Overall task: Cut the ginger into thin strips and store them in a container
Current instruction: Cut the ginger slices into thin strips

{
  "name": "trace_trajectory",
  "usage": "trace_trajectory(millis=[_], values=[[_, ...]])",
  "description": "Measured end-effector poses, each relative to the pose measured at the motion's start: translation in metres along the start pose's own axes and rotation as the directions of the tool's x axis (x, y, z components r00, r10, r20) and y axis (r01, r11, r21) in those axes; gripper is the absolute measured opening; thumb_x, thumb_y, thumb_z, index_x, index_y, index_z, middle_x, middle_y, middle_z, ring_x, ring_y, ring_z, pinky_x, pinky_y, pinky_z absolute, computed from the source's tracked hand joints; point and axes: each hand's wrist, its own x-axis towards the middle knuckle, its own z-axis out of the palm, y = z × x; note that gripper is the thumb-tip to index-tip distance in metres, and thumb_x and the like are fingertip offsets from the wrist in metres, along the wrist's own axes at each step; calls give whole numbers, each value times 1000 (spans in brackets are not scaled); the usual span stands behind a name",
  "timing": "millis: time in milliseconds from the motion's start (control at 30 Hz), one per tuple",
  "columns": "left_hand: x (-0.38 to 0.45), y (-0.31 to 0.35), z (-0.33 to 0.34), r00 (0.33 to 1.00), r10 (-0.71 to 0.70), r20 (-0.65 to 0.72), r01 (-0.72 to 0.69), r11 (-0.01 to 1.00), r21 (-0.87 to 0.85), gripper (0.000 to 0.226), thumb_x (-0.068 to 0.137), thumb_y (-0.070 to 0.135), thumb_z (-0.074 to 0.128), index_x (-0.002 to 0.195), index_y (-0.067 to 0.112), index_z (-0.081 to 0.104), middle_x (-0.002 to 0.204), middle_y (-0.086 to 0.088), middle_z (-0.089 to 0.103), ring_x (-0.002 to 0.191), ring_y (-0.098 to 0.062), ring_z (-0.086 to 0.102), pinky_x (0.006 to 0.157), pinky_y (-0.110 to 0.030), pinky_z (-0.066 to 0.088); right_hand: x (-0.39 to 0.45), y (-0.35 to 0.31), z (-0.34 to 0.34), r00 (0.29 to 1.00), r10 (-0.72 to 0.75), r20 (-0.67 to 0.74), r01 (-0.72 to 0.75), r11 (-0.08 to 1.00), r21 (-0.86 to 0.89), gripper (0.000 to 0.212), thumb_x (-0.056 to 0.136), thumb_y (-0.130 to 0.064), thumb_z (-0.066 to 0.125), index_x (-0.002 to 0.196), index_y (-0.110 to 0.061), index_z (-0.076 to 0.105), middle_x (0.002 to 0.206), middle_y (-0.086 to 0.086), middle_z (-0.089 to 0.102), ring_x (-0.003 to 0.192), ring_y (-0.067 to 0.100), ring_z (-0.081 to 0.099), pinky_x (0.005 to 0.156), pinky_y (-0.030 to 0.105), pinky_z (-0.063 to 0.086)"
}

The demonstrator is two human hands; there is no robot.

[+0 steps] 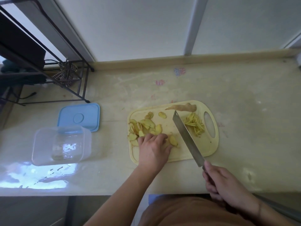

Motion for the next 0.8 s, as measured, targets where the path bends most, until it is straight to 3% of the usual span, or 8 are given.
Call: trace_trajectory(millis=[133, 233, 267, 333, 400, 467, 700, 800], values=[[0, 11, 1, 1000, 0, 28, 1, 999, -33, 26, 68, 22, 88, 90, 23, 73, 81, 8, 72, 82, -23, 66, 77, -35, 34, 1, 3, 5, 999, -10, 31, 12, 998, -59, 81, 79, -89, 43, 77, -8, 47, 50, 0, 38, 40, 11, 32, 43, 20, 29], [0, 10, 5, 1000, 12, 20, -11, 1000, -26, 26, 68, 23, 88, 90, 24, 72, 84, 9, 72, 83, -23, 64, 76, -36, 36, 0, 5, 4, 999, -55, 2, 54, 991, -124, 101, 45, -106, 50, 75, -10, 48, 51, 0, 40, 40, 9, 34, 43, 16, 31], [-1, 9, 7, 999, 38, 9, -38, 999, 0, 25, 69, 26, 87, 89, 24, 72, 85, 10, 71, 84, -23, 63, 77, -36, 37, 0, 5, 2, 999, -51, -20, 49, 994, -94, 100, 45, -104, 55, 75, -9, 47, 51, 1, 38, 39, 9, 33, 41, 16, 30], [-4, 6, 9, 996, 87, -24, -86, 996, 34, 20, 74, 30, 81, 88, 23, 70, 85, 10, 69, 85, -24, 60, 78, -37, 34, 0, 5, -1, 999, -34, -25, 32, 997, -64, 85, 64, -92, 57, 75, -8, 45, 51, 2, 36, 38, 9, 31, 39, 18, 29], [-6, 3, 11, 991, 123, -53, -121, 991, 51, 17, 77, 34, 75, 87, 22, 70, 86, 10, 69, 86, -24, 60, 76, -37, 32, 1, 5, -4, 1000, -10, 11, 10, 999, -54, 75, 85, -82, 44, 76, -8, 44, 50, 1, 36, 39, 9, 30, 40, 19, 29], [-5, 2, 13, 985, 152, -80, -147, 987, 62, 16, 77, 35, 74, 86, 22, 72, 87, 10, 70, 85, -24, 61, 76, -37, 32, 0, 4, -7, 999, -6, 44, 9, 998, -70, 70, 93, -76, 35, 76, -9, 45, 51, 1, 37, 41, 10, 29, 42, 20, 28], [0, 7, 23, 974, 168, -155, -167, 986, 21, 14, 84, 38, 71, 84, 24, 75, 95, 11, 72, 85, -22, 62, 76, -41, 37, 4, 5, -14, 1000, 13, 23, -9, 990, -139, 52, 87, -59, 43, 71, -10, 47, 51, 1, 39, 39, 12, 34, 41, 21, 31], [5, 11, 25, 969, 175, -172, -172, 985, 33, 13, 84, 35, 72, 84, 22, 75, 96, 9, 73, 84, -23, 63, 76, -41, 38, 9, 0, -16, 997, 51, 65, -45, 994, -101, 49, 100, -48, 43, 73, -8, 46, 50, 2, 34, 35, 12, 30, 36, 20, 26]])
